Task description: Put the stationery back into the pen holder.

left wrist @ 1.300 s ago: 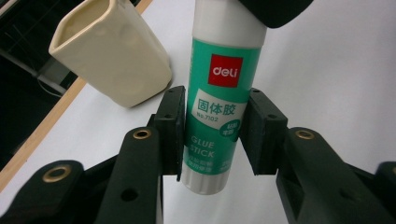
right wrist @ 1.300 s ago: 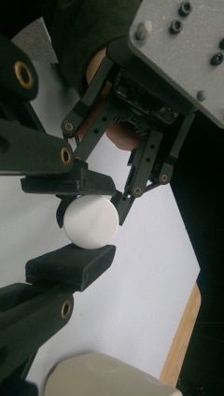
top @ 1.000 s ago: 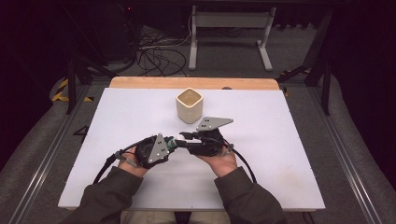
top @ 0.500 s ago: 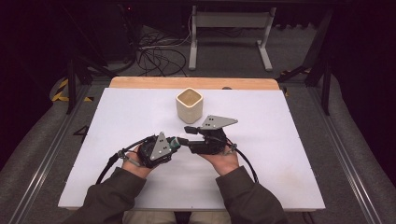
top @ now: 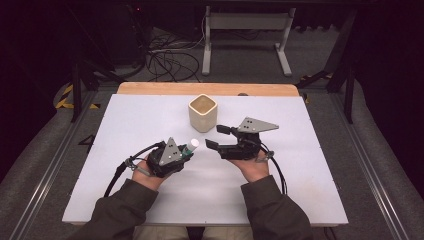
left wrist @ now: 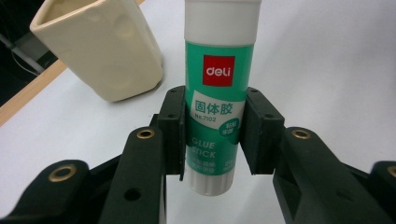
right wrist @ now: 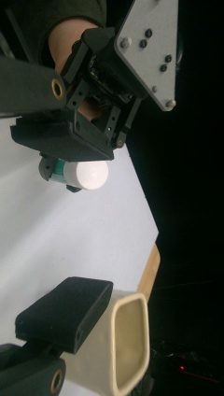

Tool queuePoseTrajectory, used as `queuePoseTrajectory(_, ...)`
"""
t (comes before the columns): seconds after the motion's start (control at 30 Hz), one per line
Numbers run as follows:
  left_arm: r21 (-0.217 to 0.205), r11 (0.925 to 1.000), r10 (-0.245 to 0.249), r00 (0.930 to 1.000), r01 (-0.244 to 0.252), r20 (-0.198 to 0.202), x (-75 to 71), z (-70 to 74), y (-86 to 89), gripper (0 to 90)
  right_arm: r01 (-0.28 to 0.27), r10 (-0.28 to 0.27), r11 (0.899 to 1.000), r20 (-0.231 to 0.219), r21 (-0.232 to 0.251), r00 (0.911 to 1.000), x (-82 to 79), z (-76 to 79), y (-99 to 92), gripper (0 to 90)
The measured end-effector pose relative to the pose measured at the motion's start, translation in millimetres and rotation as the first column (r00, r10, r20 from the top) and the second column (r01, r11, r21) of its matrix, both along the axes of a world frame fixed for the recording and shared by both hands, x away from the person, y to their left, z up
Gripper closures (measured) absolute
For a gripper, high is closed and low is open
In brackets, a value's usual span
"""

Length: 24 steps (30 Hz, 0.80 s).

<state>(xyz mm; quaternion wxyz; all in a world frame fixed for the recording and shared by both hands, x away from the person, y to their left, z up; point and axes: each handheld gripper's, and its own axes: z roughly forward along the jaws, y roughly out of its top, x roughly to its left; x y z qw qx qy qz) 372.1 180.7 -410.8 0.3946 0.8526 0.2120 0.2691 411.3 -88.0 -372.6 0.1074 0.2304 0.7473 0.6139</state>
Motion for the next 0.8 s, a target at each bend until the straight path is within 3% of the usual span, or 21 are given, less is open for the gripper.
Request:
queuePoseTrajectory(0.13,-0.045,0.999,0.001,0.9999,-0.001,-0.012,0.8,2.2,0.0,65.3,0.02,-0.02,0.999,-0.001,0.026,0.9998,-0.6,3.1,-12.5,26.9)
queuePoseTrajectory(0.4,-0.095,0.9955,0.002,0.9999,-0.003,-0.017,-1.2,-0.8,-5.1,65.4,0.043,-0.044,0.997,0.005,0.057,0.999,-1.6,6.8,-26.6,23.7)
queuePoseTrajectory(0.6,-0.121,0.9927,-0.001,1.0,0.002,0.001,-1.0,0.8,-8.4,65.3,0.069,-0.07,0.996,0.02,0.061,0.9974,-3.0,8.6,-42.2,21.0)
queuePoseTrajectory(0.8,-0.175,0.9845,-0.008,0.9999,0.01,0.014,-0.5,4.8,-6.7,65.4,0.101,-0.102,0.991,0.014,0.083,0.9946,-3.8,10.0,-56.4,18.5)
